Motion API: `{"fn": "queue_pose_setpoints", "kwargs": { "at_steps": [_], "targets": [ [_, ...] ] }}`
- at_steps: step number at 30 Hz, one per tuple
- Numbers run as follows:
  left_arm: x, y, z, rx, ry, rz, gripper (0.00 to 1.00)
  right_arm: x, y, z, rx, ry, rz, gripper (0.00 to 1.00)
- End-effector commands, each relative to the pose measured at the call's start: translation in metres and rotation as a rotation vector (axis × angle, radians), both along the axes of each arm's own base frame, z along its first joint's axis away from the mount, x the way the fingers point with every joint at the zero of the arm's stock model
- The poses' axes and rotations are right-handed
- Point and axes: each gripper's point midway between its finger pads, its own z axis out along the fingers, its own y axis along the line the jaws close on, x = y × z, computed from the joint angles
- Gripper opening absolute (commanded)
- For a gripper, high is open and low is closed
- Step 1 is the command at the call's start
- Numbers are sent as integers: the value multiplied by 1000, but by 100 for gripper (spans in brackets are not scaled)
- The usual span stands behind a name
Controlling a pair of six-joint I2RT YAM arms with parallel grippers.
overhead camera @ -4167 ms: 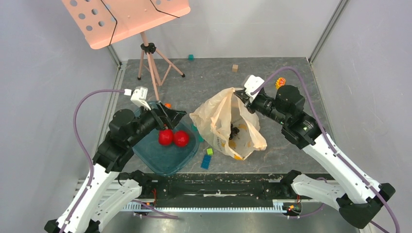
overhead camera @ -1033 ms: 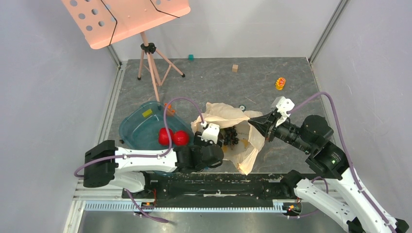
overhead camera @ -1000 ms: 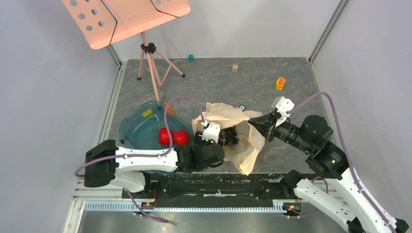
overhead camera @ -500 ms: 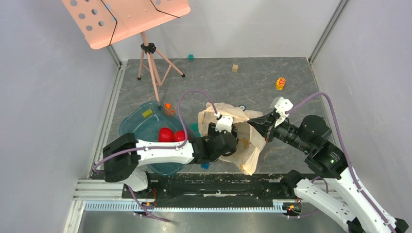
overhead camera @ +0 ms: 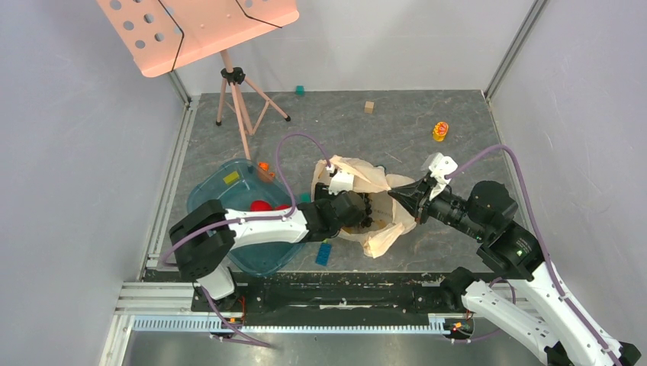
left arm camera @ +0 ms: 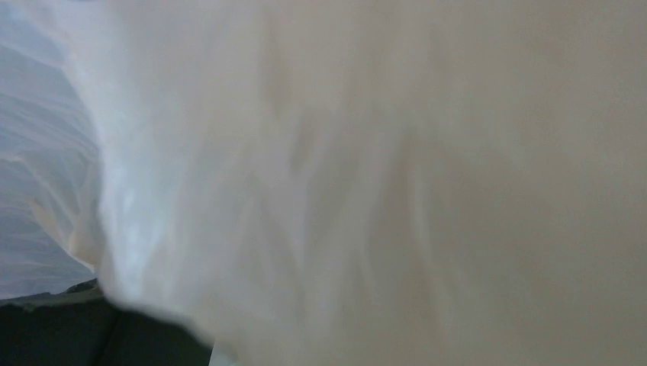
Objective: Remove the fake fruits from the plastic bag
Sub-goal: Take out the fake fruit from the plastic bag.
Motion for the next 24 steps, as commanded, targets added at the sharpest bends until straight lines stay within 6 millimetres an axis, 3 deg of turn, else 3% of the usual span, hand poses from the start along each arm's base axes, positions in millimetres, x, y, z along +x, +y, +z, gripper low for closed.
{"fn": "queue_pose_setpoints", "kwargs": {
  "at_steps": [1, 8, 10, 14, 18, 24],
  "targets": [
    [4, 1, -14, 38, 30, 21, 92, 0, 2, 8, 21, -14, 10, 0],
    [3, 12, -41, 105, 109, 77, 96, -1, 3, 9, 27, -10, 17, 0],
    [1, 13, -47, 100, 124, 76, 91, -1, 3, 10, 29, -10, 17, 0],
    [-1, 12, -51, 83, 136, 67, 71, -2, 3, 10, 32, -9, 18, 0],
    [0, 10, -38, 61, 122, 52, 56, -1, 3, 9, 31, -6, 12, 0],
    [-3, -1, 3, -25, 94, -24, 52, 2, 3, 6, 33, -2, -2, 0]
  ]
}}
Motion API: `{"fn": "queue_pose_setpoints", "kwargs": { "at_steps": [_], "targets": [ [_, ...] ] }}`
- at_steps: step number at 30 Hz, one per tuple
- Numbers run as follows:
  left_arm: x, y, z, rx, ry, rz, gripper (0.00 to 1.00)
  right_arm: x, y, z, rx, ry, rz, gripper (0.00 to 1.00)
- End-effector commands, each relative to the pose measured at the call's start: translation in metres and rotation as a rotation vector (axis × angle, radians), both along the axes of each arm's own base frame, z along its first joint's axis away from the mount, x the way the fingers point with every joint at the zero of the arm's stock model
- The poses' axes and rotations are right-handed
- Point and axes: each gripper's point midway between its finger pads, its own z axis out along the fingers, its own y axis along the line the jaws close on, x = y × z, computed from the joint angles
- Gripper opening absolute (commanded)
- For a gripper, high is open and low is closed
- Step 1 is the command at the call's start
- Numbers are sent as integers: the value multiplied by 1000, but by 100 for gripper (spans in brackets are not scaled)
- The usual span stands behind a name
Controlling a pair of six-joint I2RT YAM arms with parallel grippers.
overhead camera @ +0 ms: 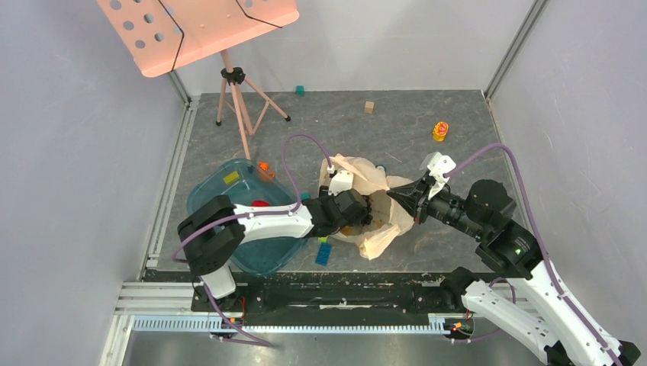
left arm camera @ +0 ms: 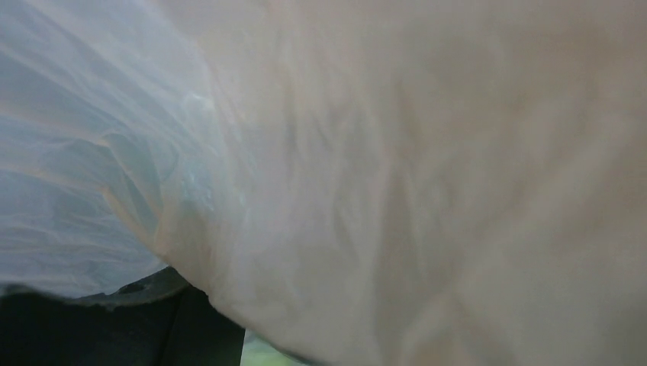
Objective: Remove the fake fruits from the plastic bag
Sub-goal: Take out the fake fruit from the plastic bag.
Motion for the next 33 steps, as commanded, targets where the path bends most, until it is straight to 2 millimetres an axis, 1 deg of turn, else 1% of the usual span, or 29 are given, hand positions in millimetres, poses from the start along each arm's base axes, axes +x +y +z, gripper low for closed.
{"fn": "queue_pose_setpoints", "kwargs": {
  "at_steps": [1, 7, 11, 14, 20, 24, 28, 30, 33],
  "targets": [
    [-3, -13, 46, -119, -28, -64, 51, 3, 0, 7, 33, -15, -16, 0],
    [-18, -23, 88, -250, -27, -141, 50, 8, -2, 7, 48, -19, -48, 0],
    [-33, -27, 105, -317, -10, -203, 50, 13, -5, 8, 53, -17, -81, 1],
    [-45, -32, 110, -354, 19, -274, 51, 17, -8, 9, 61, -19, -109, 1],
    [-71, -44, 114, -430, 71, -431, 52, 21, -8, 9, 85, -8, -136, 1],
    [-80, -51, 125, -508, 47, -495, 52, 22, -5, 5, 89, 9, -128, 1],
    [-83, -54, 135, -514, 3, -543, 52, 23, 0, 0, 87, 30, -111, 0],
    [-85, -59, 134, -489, -10, -578, 52, 24, 4, 0, 99, 31, -99, 0],
    [-90, -69, 122, -408, -11, -629, 52, 23, 13, 3, 126, 31, -59, 0]
  ]
}}
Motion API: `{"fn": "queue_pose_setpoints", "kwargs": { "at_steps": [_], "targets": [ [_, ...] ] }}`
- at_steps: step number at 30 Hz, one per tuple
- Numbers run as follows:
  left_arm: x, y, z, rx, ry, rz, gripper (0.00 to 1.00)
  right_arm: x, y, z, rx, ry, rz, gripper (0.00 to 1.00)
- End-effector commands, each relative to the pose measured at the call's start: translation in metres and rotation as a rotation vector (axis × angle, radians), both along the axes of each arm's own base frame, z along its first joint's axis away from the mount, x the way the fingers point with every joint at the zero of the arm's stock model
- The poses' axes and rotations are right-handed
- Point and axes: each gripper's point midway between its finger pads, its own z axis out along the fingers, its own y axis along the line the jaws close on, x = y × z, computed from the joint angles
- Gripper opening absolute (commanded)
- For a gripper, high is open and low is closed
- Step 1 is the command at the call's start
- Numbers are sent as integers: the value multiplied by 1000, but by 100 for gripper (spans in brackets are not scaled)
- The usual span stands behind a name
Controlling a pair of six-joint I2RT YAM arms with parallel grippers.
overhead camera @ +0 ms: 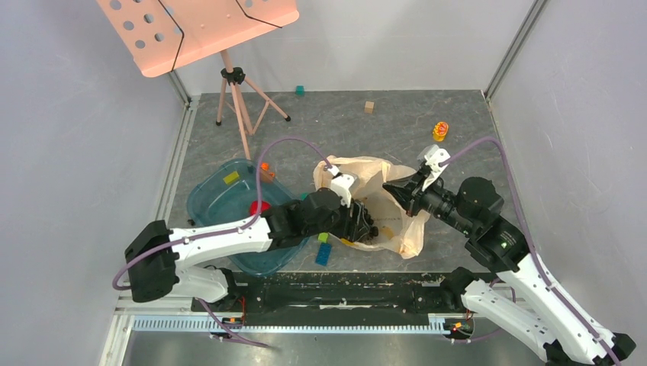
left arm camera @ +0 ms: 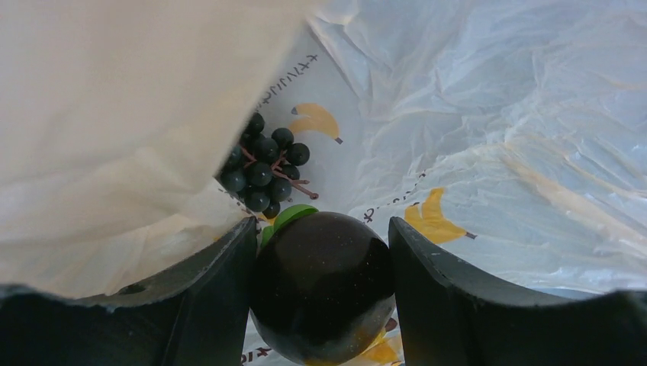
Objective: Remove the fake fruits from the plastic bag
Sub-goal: Take out the fake fruit from the plastic bag.
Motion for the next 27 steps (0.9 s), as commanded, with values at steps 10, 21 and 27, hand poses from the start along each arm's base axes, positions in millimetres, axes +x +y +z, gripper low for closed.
{"fn": "queue_pose_setpoints", "kwargs": {
  "at_steps": [10, 21, 27],
  "targets": [
    [-33, -38, -10, 128, -198, -227, 51, 6, 23, 29, 123, -64, 74, 0],
    [-34, -15, 87, -92, -359, -160, 53, 17, 13, 2, 86, -20, -14, 0],
    [-21, 5, 126, -171, -415, -36, 55, 16, 14, -5, 77, -6, -9, 0]
  ]
}}
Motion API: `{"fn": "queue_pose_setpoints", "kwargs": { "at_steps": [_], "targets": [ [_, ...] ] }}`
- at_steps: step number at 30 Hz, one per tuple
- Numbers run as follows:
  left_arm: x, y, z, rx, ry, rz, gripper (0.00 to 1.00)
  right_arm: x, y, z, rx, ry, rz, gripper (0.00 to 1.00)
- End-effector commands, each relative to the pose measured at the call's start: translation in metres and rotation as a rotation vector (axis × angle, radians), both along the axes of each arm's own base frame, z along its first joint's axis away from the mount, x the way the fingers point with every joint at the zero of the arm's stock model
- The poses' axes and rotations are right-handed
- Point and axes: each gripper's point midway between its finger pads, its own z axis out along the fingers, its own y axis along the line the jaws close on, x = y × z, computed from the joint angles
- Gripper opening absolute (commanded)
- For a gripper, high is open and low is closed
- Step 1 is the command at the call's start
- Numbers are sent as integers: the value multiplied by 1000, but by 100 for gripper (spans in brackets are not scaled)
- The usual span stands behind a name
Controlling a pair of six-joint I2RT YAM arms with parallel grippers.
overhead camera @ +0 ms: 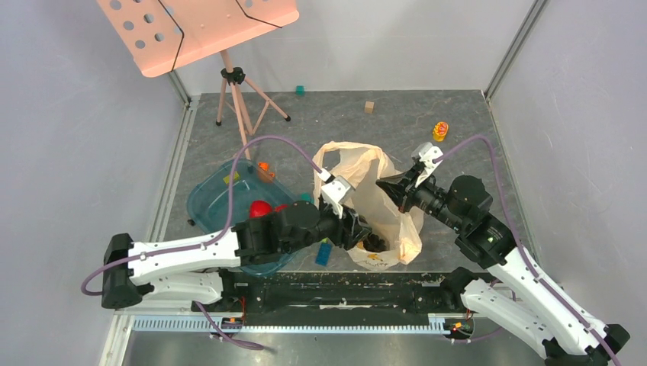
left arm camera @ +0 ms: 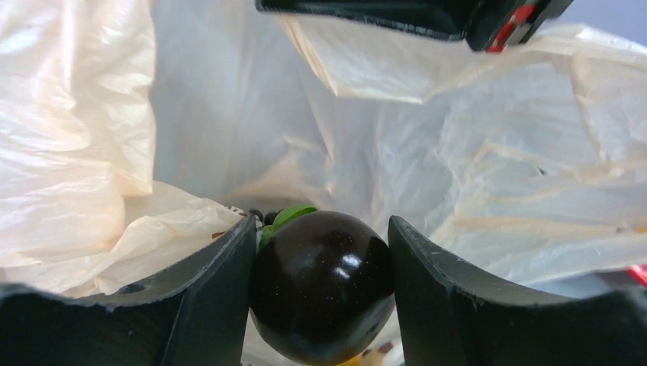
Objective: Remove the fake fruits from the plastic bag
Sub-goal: Take out the fake fruit from the plastic bag.
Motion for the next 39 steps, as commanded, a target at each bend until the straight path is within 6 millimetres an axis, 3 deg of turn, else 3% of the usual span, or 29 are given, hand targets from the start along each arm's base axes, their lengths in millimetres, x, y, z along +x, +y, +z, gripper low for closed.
{"fn": "queue_pose_setpoints", "kwargs": {
  "at_steps": [1, 5, 9, 14, 21, 28, 39],
  "targets": [
    [20, 11, 40, -89, -99, 108, 55, 2, -1, 2, 19, -6, -14, 0],
    [28, 18, 47, -137, -104, 173, 55, 2, -2, -4, 10, 3, -18, 0],
    [34, 22, 32, -110, -91, 219, 55, 1, -5, -7, 8, 4, -27, 0],
    [40, 21, -4, -25, -79, 250, 53, 1, -7, -10, -2, 9, -37, 0],
    [25, 19, -57, 1, 31, 206, 50, 2, -12, -21, -36, 22, -56, 0],
    [16, 23, -114, 56, 109, 205, 45, 2, -13, -45, -71, 65, -63, 0],
    [11, 19, -182, 233, 162, 203, 49, 0, -18, -48, -89, 69, -75, 0]
  ]
}}
